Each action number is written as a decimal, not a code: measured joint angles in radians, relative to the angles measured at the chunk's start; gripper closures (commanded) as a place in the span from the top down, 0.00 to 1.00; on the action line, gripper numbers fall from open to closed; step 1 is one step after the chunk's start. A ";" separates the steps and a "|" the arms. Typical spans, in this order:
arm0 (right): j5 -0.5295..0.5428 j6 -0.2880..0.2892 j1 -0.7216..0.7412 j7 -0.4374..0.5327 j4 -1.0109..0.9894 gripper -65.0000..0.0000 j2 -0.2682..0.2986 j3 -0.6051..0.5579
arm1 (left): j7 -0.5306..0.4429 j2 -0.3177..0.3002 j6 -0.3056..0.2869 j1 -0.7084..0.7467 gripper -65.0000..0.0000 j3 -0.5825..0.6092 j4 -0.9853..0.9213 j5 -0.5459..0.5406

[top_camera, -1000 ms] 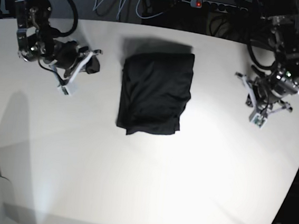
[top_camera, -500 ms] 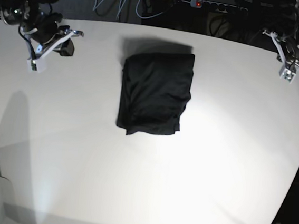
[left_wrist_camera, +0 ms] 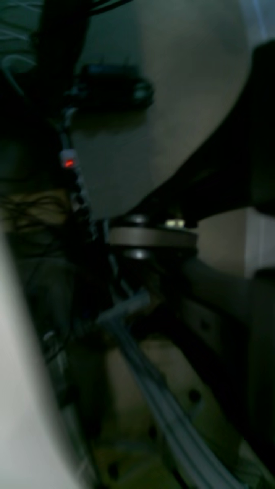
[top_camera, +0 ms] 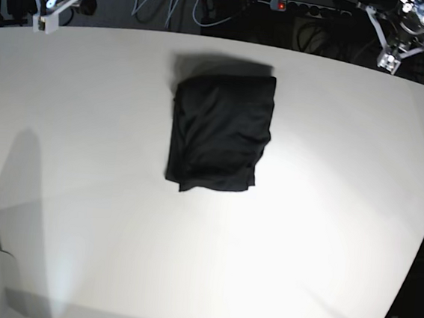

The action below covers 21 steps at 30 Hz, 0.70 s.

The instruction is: Fold the T-shirt properly

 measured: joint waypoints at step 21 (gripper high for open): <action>-0.495 0.100 0.222 0.410 -0.824 0.00 -0.252 -0.002 | -0.423 0.082 0.013 -0.246 0.00 0.005 -0.805 0.341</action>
